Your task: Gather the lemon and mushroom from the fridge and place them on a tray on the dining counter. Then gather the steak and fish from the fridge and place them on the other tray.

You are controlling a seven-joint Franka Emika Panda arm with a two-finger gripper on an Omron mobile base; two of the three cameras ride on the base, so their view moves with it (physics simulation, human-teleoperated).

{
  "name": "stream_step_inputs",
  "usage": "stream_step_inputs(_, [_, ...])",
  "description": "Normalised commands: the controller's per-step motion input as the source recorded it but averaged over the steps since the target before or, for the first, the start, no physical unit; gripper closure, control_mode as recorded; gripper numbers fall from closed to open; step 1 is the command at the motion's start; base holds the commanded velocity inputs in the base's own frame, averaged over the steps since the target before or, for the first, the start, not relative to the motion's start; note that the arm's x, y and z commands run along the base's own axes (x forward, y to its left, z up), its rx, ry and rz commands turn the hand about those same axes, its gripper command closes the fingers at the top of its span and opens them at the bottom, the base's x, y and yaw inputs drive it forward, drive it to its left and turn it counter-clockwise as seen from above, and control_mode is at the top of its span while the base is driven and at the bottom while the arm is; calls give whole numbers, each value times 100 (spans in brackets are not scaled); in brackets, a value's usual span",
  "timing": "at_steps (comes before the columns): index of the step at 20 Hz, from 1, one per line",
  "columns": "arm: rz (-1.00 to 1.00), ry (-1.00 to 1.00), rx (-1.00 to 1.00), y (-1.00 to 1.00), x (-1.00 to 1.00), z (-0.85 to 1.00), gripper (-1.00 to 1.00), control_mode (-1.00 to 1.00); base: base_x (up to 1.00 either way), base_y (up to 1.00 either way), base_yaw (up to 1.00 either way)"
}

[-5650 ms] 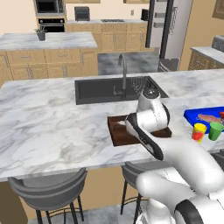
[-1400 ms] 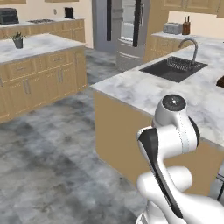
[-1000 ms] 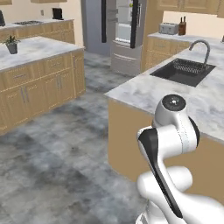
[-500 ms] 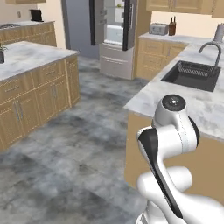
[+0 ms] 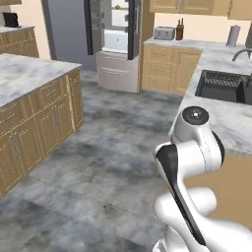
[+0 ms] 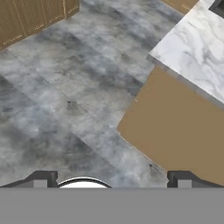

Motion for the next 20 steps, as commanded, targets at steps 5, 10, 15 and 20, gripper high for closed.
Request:
stream_step_inputs(5, [0, 0, 0, 0, 0, 0, -100, 100, 68, 100, -31])
stream_step_inputs(10, [0, 0, 0, 0, 0, 0, -100, 100, 74, 91, -31])
stream_step_inputs(15, [0, 0, 0, 0, 0, 0, -100, 100, 84, 71, -30])
stream_step_inputs(20, [0, 0, 0, 0, 0, 0, -100, 100, 99, 31, -18])
